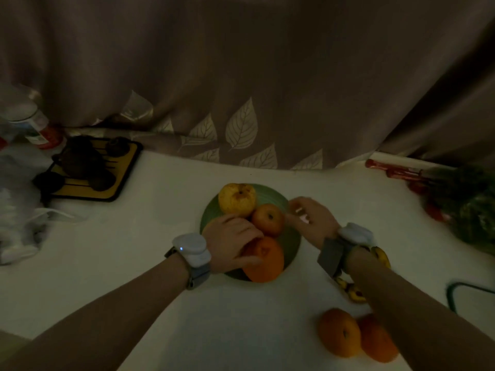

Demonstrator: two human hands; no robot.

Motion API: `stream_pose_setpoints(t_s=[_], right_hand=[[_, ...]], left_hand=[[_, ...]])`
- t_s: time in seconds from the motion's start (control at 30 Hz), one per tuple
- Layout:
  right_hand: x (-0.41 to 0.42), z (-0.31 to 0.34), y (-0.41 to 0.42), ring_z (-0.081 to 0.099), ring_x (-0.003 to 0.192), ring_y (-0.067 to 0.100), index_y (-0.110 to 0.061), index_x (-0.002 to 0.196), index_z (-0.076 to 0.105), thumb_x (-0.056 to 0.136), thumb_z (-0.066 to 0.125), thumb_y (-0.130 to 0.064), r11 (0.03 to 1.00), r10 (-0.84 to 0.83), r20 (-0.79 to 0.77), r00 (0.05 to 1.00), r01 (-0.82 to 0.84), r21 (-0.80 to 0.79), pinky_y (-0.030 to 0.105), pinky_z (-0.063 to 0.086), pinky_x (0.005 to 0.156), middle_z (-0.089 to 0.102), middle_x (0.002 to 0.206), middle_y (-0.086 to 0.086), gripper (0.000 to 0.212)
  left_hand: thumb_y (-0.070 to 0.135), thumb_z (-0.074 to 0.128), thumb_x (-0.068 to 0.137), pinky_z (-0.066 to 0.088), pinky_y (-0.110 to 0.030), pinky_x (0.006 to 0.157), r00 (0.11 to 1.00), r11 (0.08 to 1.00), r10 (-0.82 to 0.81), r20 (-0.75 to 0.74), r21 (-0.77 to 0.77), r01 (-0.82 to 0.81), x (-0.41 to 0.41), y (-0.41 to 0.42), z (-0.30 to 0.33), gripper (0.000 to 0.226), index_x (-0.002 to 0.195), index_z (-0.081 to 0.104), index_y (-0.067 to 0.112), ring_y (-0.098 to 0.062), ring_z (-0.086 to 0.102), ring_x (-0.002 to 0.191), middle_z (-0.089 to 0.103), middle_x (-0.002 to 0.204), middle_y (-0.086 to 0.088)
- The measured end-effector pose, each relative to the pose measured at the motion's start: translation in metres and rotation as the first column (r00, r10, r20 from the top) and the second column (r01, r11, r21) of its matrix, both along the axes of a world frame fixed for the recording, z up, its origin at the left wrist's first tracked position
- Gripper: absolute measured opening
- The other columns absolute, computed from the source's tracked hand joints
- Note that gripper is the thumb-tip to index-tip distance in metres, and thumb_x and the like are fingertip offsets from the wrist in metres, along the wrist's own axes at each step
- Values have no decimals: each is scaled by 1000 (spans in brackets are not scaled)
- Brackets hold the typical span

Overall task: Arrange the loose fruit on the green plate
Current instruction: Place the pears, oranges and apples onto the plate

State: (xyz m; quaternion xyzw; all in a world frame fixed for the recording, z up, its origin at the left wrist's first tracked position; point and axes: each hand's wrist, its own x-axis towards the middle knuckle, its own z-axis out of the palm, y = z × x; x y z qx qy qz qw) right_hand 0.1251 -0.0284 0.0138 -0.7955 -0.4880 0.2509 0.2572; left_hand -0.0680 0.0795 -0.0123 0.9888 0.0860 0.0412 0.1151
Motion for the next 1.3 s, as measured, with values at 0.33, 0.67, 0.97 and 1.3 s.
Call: stream_pose_setpoints(t_s=[0.33,0.67,0.97,1.3], right_hand=[[-9,-37,52,8,144,32,-21,145,-3,75,69,-27,742,567,169,806,-411,-530,47,21,117,-1,158,9,100],[-1,-20,17,41,114,34,-27,136,25,66,70,-48,713,625,284,727,-385,-586,39,39,89,37,129,16,86],[-28,-31,-10,46,116,30,-23,133,37,62,41,-79,741,550,234,802,-340,-579,44,26,108,44,131,9,90],[-47,-41,36,35,134,36,-13,145,3,80,67,-29,970,-60,-197,978,11,-242,41,34,109,28,150,17,93]], left_hand=[[81,31,57,43,-54,88,993,989,81,-83,129,-70,13,-15,-6,82,114,55,27,-32,58,89,67,90,-4],[83,32,57,38,-41,93,997,963,-73,-38,256,81,-2,0,-14,77,104,62,30,-23,64,88,72,82,6],[88,36,57,12,-58,107,975,958,-218,-34,185,220,-23,26,-14,87,114,55,25,-24,40,121,63,116,-2],[73,55,52,34,-28,96,765,512,562,-313,-595,-620,-29,37,7,103,136,32,18,-26,39,127,33,144,-8]])
